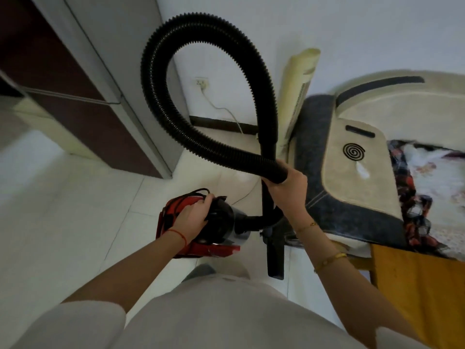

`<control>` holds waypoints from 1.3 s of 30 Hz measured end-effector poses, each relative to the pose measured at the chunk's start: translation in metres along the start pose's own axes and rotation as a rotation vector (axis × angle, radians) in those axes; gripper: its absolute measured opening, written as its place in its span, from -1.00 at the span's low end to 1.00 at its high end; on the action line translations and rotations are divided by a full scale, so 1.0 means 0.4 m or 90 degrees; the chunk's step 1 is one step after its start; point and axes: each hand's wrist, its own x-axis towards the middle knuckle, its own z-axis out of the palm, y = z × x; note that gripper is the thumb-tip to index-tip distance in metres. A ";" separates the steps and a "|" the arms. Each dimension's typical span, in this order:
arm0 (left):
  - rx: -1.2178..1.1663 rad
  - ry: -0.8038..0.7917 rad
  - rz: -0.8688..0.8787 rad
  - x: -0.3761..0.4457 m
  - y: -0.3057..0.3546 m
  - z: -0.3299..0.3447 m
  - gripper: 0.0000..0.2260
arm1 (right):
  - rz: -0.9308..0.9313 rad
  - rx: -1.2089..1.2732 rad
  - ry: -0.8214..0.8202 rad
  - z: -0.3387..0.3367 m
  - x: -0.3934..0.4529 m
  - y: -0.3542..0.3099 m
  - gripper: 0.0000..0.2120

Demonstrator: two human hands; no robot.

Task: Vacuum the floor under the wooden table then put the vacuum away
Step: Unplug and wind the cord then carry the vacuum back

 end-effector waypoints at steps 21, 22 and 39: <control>-0.120 0.077 -0.475 -0.613 -0.698 -0.039 -0.41 | -0.252 0.071 -0.430 0.818 -0.202 -0.640 -0.68; -0.124 0.083 -0.492 -0.641 -0.734 -0.045 -0.42 | -0.267 0.077 -0.444 0.860 -0.220 -0.674 -0.68; -0.200 0.173 -0.731 -1.003 -1.253 -0.116 -0.48 | -0.453 0.129 -0.644 1.441 -0.454 -1.201 -0.73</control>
